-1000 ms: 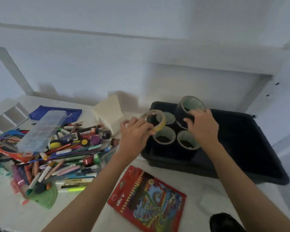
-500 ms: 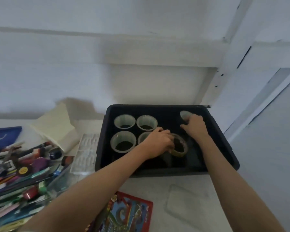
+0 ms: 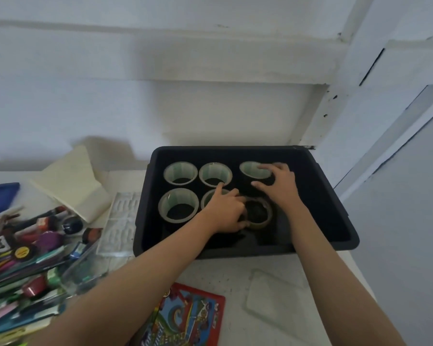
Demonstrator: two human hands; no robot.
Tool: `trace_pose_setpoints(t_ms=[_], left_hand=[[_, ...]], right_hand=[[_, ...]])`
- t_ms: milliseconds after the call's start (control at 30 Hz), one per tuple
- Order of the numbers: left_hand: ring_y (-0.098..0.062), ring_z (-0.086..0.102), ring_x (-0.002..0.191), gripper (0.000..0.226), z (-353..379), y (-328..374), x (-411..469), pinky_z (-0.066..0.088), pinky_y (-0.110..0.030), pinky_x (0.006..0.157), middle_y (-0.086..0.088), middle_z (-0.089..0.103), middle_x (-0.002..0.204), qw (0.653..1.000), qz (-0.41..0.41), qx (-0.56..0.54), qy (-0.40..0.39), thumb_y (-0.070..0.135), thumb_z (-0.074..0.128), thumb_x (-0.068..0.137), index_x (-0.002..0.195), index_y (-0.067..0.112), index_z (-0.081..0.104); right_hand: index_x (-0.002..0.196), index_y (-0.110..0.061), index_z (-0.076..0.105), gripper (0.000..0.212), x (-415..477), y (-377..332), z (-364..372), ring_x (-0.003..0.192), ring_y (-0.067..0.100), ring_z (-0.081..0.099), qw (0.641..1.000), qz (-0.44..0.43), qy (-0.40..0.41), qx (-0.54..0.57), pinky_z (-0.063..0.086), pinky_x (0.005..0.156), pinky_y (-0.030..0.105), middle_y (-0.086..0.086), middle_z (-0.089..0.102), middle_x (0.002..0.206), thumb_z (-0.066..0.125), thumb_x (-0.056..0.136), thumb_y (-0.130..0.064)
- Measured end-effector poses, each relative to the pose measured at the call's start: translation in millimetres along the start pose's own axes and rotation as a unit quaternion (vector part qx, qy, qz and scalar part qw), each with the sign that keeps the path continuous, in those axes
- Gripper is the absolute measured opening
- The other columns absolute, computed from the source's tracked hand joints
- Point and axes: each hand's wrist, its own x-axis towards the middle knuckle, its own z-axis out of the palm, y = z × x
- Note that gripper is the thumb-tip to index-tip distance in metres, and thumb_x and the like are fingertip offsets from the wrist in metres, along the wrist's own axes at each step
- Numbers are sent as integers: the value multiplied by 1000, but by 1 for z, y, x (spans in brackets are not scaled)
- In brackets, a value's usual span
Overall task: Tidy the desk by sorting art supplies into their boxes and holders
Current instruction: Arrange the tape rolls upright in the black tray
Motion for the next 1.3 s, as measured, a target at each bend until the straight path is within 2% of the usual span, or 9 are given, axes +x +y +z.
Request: trace_pose_setpoints(t_ms=[100, 267, 467, 700, 800, 1033, 1100, 1200, 1300], left_hand=[[-22, 32, 129, 35, -2, 3, -1, 10, -61, 109, 0, 50, 132, 1000, -10, -4, -12, 44, 50, 92, 114, 23, 66], [-21, 33, 127, 33, -3, 4, -2, 10, -61, 109, 2, 53, 127, 1000, -14, -23, -7, 43, 53, 90, 110, 22, 68], [-18, 34, 126, 26, -3, 3, -2, 9, -63, 108, 7, 57, 121, 1000, -3, -30, 2, 41, 56, 90, 102, 24, 70], [-24, 32, 129, 46, -3, 11, -1, 1, -71, 104, 3, 55, 123, 999, -50, 23, -4, 57, 55, 84, 106, 19, 68], [-25, 32, 131, 38, -4, 14, 0, 0, -71, 105, 3, 57, 121, 998, -64, 15, 5, 48, 54, 88, 106, 17, 67], [-19, 33, 127, 33, 0, 4, -2, -2, -69, 106, 5, 53, 122, 999, -28, -25, 32, 46, 49, 92, 108, 24, 68], [-14, 35, 125, 28, 2, -3, -2, 6, -64, 109, 6, 53, 125, 992, -8, -96, 75, 40, 50, 93, 113, 27, 65], [-8, 50, 109, 22, -7, -15, -4, 38, -47, 103, 6, 61, 115, 957, 5, -253, 145, 24, 55, 93, 110, 22, 68], [-7, 57, 102, 23, -35, -29, -20, 46, -35, 97, 4, 65, 112, 939, -11, -324, 111, 17, 56, 93, 112, 20, 68]], right_hand=[[127, -13, 56, 55, 3, 1, 5, 122, 28, 47, 997, 29, -62, -30, 40, 101, 39, 12, 52, 132, 75, 78, -26], [122, -9, 60, 53, 4, -4, 4, 117, 25, 54, 999, 13, -24, -25, 43, 98, 36, 10, 60, 124, 78, 75, -25], [100, -13, 70, 31, 8, 3, 11, 106, 24, 57, 999, -4, -11, -43, 49, 91, 39, 8, 59, 114, 80, 71, -20], [136, -30, 39, 66, 8, 7, 9, 121, 25, 48, 993, 23, -45, 107, 42, 101, 43, 7, 56, 126, 67, 80, -48], [139, -36, 32, 62, 9, 11, 9, 124, 28, 45, 986, 56, -58, 146, 41, 101, 43, 13, 50, 131, 58, 85, -52], [138, -15, 40, 46, 10, 7, 9, 106, 24, 56, 991, 52, -24, 118, 44, 86, 33, 15, 59, 115, 44, 98, -36], [136, -11, 42, 43, 7, 3, 11, 109, 27, 56, 995, 36, -6, 92, 46, 92, 37, 16, 59, 118, 45, 98, -30], [131, -7, 48, 37, 3, -2, 12, 124, 28, 43, 998, -40, 43, -10, 40, 102, 40, 13, 46, 136, 47, 96, -18], [122, -7, 57, 30, -1, -14, 8, 124, 27, 40, 985, -144, 63, -73, 44, 98, 41, 8, 44, 138, 50, 93, -12]])
